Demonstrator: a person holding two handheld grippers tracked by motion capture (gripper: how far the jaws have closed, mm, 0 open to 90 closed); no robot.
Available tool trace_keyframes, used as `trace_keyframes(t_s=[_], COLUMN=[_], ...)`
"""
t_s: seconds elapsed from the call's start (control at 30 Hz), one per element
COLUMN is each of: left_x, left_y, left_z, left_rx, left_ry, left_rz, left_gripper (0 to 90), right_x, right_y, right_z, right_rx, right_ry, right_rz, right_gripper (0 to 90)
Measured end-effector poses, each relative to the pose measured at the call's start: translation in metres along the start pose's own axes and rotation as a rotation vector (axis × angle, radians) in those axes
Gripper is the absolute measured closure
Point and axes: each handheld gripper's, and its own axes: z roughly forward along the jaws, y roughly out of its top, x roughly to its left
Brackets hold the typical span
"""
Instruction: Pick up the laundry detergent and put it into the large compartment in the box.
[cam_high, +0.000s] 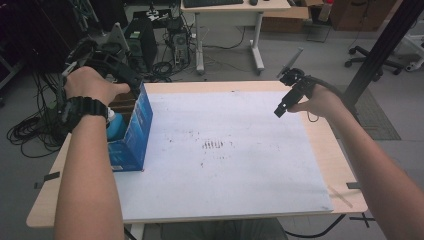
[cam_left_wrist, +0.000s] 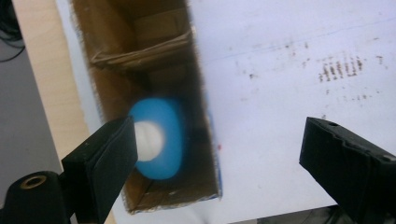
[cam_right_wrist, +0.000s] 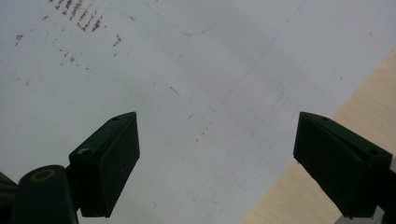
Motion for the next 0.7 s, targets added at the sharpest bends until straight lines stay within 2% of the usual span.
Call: trace_keyframes(t_s=[0.4, 0.7], left_x=[-0.03, -0.049], left_y=[0.01, 0.017], left_z=[-0.001, -0.001], left_rx=[-0.011, -0.01], left_ry=[-0.013, -0.012], left_rz=[0.094, 0.14], left_gripper=[10.6, 10.4], right_x=[0.0, -0.001], right_y=[-0.001, -0.003], right_z=[-0.002, -0.005], right_rx=[-0.003, -0.006], right_ry=[-0.003, -0.005], right_rz=[0.003, 0.009], right_gripper=[14.2, 14.2])
